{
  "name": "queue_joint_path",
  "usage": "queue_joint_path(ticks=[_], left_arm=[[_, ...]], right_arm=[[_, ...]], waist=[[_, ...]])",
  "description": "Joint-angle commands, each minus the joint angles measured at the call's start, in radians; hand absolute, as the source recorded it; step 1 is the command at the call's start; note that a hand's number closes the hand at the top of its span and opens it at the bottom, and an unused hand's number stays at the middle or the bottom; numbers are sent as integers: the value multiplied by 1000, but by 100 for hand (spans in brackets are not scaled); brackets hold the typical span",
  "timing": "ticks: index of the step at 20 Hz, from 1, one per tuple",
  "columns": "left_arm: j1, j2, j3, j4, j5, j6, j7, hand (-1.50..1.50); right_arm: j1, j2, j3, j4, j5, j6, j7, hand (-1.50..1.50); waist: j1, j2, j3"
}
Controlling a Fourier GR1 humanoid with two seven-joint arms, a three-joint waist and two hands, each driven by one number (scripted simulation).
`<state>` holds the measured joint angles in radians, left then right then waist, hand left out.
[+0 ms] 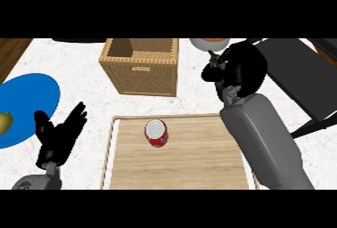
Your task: Pick the eggplant from the tray and place it in the tiered shelf
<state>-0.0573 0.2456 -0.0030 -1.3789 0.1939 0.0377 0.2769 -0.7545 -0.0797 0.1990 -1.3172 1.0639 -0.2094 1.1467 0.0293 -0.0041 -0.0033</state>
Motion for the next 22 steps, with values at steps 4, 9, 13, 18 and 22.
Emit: queue_joint_path(ticks=[4,9,13,18,22], left_arm=[[-5,3,-4,19,-13,6,22,0],[6,-5,5,26,-2,3,17,0],[-3,-16,6,36,-10,21,25,0],[14,6,24,-4,11,-1,41,0],[54,-23,-2,-26,-14,20,27,0]], right_arm=[[-323,24,-115,109,284,95,338,150],[-493,42,-224,194,398,199,340,150],[-556,15,-298,157,433,242,340,150],[-645,-66,-407,183,468,282,267,150],[-660,-147,-492,223,467,316,176,150]], waist=[[-5,-1,-2],[-7,2,-1],[-31,-2,1],[-24,0,2],[-21,0,3]])
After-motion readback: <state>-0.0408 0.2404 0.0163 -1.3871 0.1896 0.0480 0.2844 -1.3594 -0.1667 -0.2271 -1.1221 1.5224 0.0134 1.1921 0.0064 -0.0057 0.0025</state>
